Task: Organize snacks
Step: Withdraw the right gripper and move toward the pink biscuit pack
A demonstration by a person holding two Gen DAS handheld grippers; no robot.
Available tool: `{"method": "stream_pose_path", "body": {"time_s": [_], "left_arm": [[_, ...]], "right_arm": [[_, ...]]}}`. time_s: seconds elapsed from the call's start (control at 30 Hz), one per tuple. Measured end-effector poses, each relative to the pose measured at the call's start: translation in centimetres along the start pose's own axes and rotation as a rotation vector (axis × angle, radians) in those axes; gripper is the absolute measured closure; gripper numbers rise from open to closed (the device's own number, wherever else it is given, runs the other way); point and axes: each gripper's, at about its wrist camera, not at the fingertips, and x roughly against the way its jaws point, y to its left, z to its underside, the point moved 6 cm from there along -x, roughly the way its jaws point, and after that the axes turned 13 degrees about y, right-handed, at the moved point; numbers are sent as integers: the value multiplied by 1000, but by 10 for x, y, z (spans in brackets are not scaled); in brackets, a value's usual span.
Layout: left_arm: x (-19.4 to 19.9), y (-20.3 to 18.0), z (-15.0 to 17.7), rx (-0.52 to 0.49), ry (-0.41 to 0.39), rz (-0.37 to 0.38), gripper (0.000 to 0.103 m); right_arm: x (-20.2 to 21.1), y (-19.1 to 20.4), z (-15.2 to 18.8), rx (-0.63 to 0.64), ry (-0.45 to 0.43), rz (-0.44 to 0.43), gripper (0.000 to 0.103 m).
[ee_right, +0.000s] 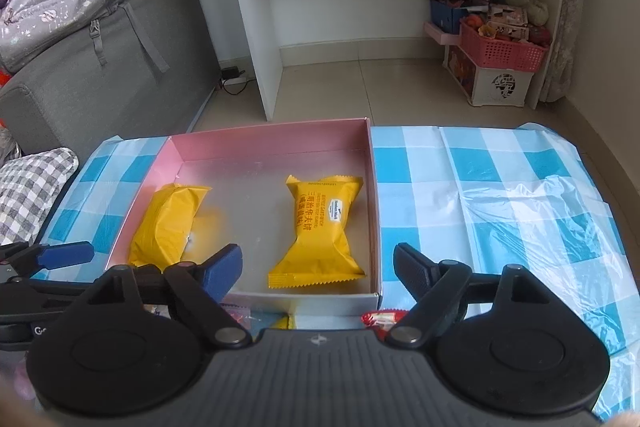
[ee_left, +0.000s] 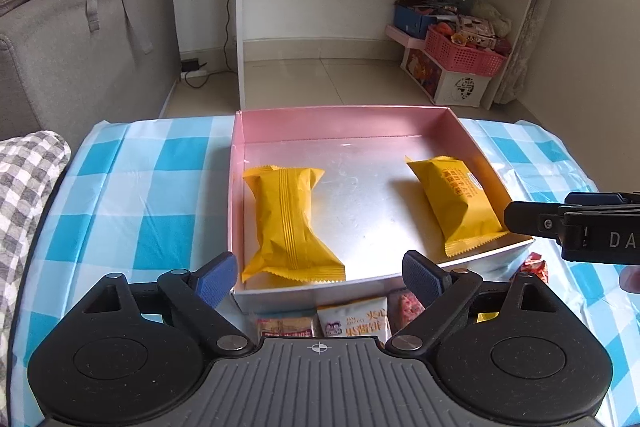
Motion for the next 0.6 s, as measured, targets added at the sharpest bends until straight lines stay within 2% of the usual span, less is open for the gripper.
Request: {"method": "stream_pose_path", "body": {"time_s": [0.27, 0.6], "left_arm": [[33, 0, 26, 4, 12, 18, 6], [54, 7, 61, -3, 49, -15, 5]], "right_arm": [[18, 6, 21, -2, 24, -7, 11], [27, 14, 48, -5, 74, -41, 9]]}}
